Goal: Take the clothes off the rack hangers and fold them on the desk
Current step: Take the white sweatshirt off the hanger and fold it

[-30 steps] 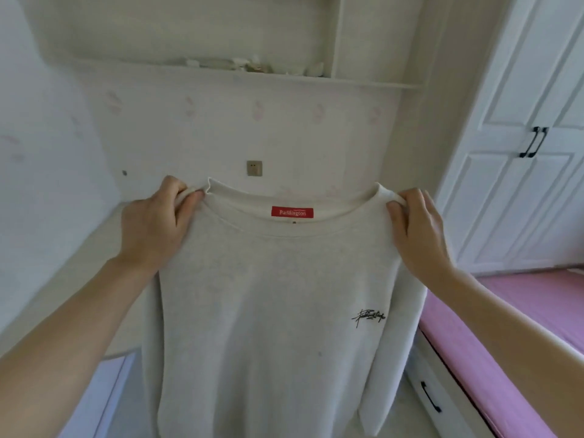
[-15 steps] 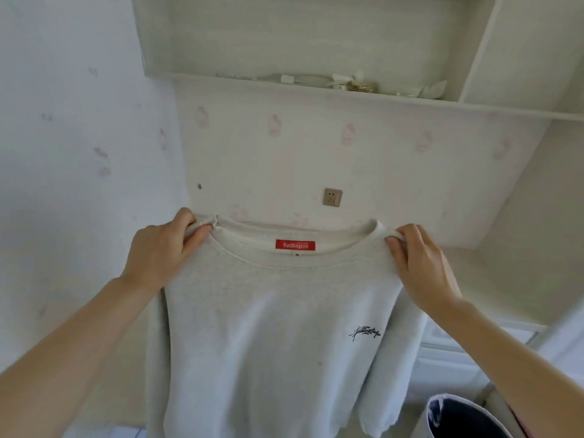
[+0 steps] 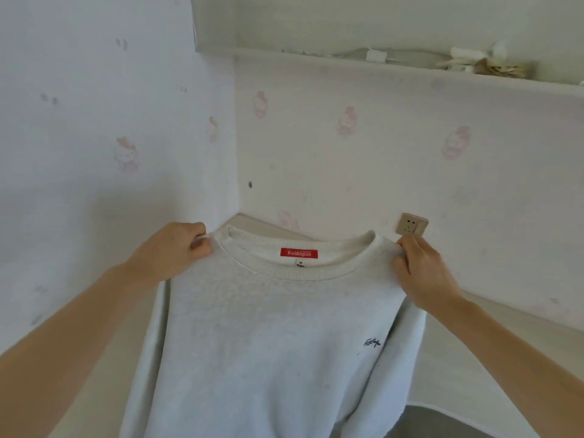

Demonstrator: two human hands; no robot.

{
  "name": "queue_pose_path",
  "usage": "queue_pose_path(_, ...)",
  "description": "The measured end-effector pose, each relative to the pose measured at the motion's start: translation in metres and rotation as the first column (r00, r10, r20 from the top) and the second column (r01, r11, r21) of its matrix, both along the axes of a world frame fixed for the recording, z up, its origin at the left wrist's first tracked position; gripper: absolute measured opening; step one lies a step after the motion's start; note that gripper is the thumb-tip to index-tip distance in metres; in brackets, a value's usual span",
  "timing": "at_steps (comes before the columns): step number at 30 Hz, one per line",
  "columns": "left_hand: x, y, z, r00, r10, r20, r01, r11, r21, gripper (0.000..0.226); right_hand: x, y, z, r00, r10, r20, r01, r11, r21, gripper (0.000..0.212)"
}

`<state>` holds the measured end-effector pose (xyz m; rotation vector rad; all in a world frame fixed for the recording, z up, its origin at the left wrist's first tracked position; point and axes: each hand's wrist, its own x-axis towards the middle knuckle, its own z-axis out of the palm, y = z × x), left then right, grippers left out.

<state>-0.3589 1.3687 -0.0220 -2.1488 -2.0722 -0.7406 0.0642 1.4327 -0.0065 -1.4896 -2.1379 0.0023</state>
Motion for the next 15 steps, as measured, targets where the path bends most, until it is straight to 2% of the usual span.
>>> queue_pose_path(6, -0.013, 0.069, -0.038, 0.962, 0.245, 0.117, -0.232, 0.966, -0.117, 0.028, -0.040, 0.119, -0.027, 0.998, 0.061, 0.014, -0.057, 0.982, -0.178, 0.011)
queue_pose_path(9, -0.024, 0.093, -0.066, 0.925, 0.372, 0.071, -0.359, 0.921, -0.154, 0.031, -0.064, 0.164, -0.046, 0.996, 0.060, 0.068, -0.041, 0.965, -0.260, 0.016)
queue_pose_path(12, -0.033, 0.123, -0.094, 0.848, 0.525, -0.076, -0.518, 0.790, -0.327, 0.037, -0.085, 0.205, -0.067, 0.988, 0.056, 0.143, -0.008, 0.949, -0.316, 0.023)
queue_pose_path(14, -0.040, 0.149, -0.114, 0.820, 0.572, 0.009, -0.497, 0.719, -0.486, 0.038, -0.098, 0.225, -0.084, 0.976, 0.051, 0.211, 0.027, 0.936, -0.351, 0.025)
queue_pose_path(15, -0.040, 0.159, -0.122, 0.787, 0.609, 0.100, -0.469, 0.695, -0.545, 0.038, -0.103, 0.231, -0.091, 0.967, 0.041, 0.251, 0.055, 0.929, -0.365, 0.027)
